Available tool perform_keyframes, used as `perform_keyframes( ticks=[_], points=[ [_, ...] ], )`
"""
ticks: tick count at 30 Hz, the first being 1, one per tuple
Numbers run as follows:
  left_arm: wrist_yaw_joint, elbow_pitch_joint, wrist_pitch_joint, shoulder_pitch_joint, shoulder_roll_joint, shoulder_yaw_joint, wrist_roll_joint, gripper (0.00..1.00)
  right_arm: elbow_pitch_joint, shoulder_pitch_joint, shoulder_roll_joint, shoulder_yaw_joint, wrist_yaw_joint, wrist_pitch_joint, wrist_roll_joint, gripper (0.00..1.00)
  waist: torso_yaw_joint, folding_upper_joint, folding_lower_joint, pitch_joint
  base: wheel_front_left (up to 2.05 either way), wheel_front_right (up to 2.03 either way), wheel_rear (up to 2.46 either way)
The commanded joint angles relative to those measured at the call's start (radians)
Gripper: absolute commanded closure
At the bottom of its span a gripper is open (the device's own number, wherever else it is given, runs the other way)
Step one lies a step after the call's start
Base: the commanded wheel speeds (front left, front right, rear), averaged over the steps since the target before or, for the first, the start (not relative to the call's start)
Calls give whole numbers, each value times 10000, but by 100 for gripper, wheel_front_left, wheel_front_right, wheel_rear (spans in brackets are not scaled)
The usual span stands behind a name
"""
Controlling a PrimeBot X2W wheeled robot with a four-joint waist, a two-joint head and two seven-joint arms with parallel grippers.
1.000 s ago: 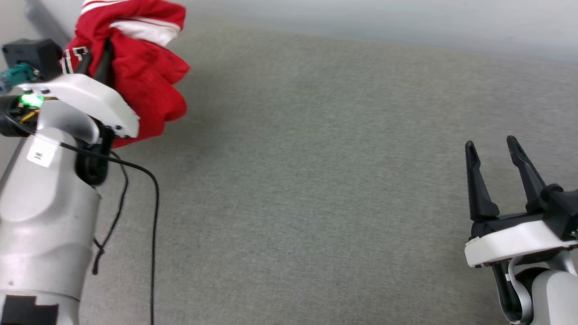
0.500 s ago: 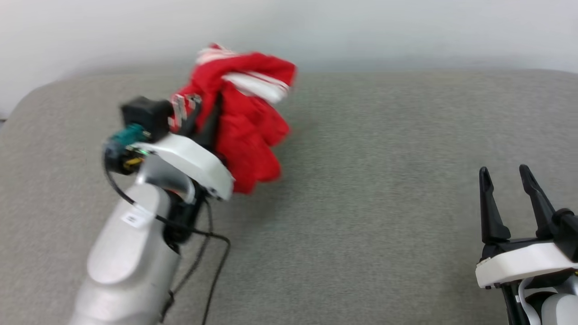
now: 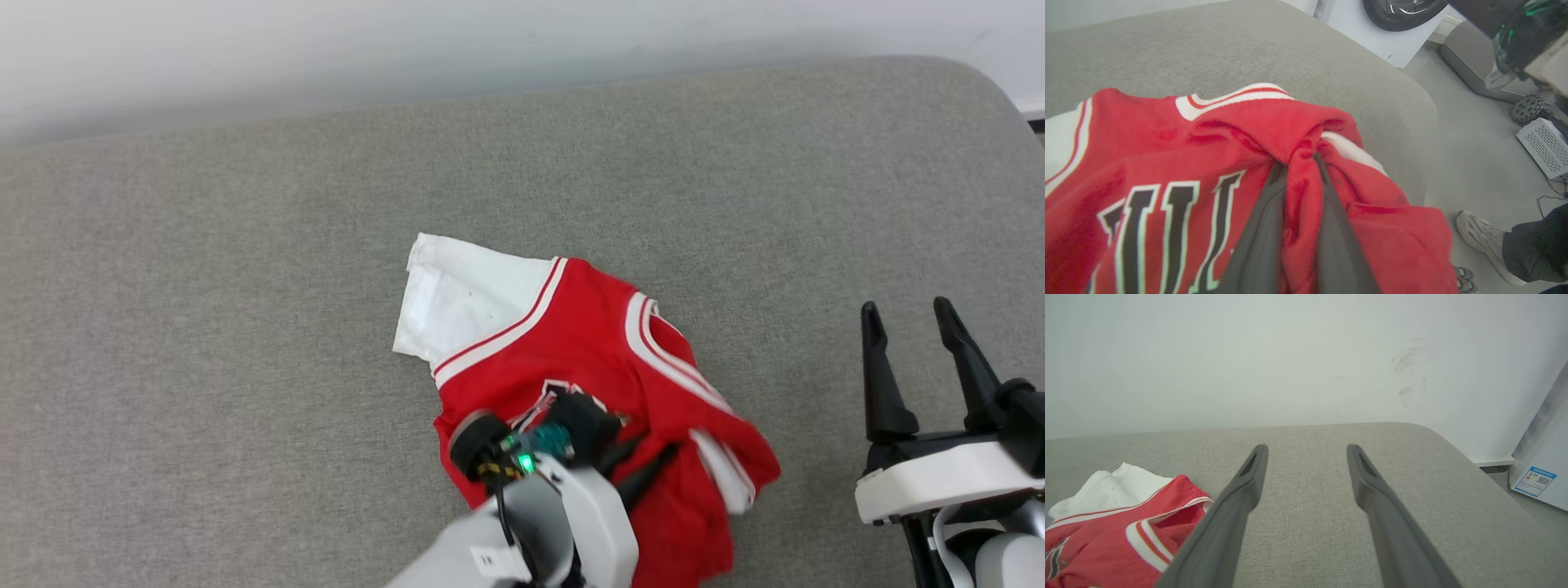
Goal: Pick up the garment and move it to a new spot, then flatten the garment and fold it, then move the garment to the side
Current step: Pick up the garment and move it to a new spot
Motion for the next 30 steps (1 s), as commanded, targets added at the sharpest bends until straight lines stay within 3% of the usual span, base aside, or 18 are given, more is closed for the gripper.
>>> perform_keyframes(
  ticks=[1, 4, 5, 6, 7, 12, 17, 23, 30],
  points=[
    [-54, 68, 51, 303, 6, -305, -100, 100, 3, -135, 11, 76, -3, -40, -242, 0, -70, -1, 0, 157, 0, 0, 0],
    [-53, 178, -7, 452, 71, -704, -164, 100, 88, -196, 10, 21, -5, -83, -201, 0, -23, -1, 0, 258, 0, 0, 0],
    [-55, 203, -42, 482, 92, -798, -143, 82, 115, -213, 10, 2, -5, -89, -216, 0, 7, -1, 0, 271, 0, 0, 0],
    [-59, 230, -93, 512, 107, -875, -131, 54, 151, -230, 10, -3, -5, -101, -204, 0, 42, -1, 0, 265, 0, 0, 0],
    [-61, 221, -182, 519, 95, -917, -145, 0, 173, -241, 10, -7, -5, -116, -212, 0, 83, -1, 0, 253, 0, 0, 0],
    [20, 44, -965, 228, 102, -838, 87, 0, 313, -178, 10, -9, -5, -90, -295, 0, 390, -1, 0, -61, 0, 0, 0],
    [460, -300, -2241, 245, 68, -332, 284, 0, 329, -12, 10, -11, -5, 13, -338, 0, 683, -1, 0, -487, 0, 0, 0],
    [1310, -397, -3285, 403, 368, 654, 401, 0, 220, 178, 10, 4, -5, 207, -428, 0, 1001, -1, 0, -861, 0, 0, 0],
    [2343, -554, -3656, 985, 920, 2468, 95, 0, 73, 440, 10, 12, -3, 423, -399, 0, 1235, -1, 0, -1242, 0, 0, 0]
  ],
)
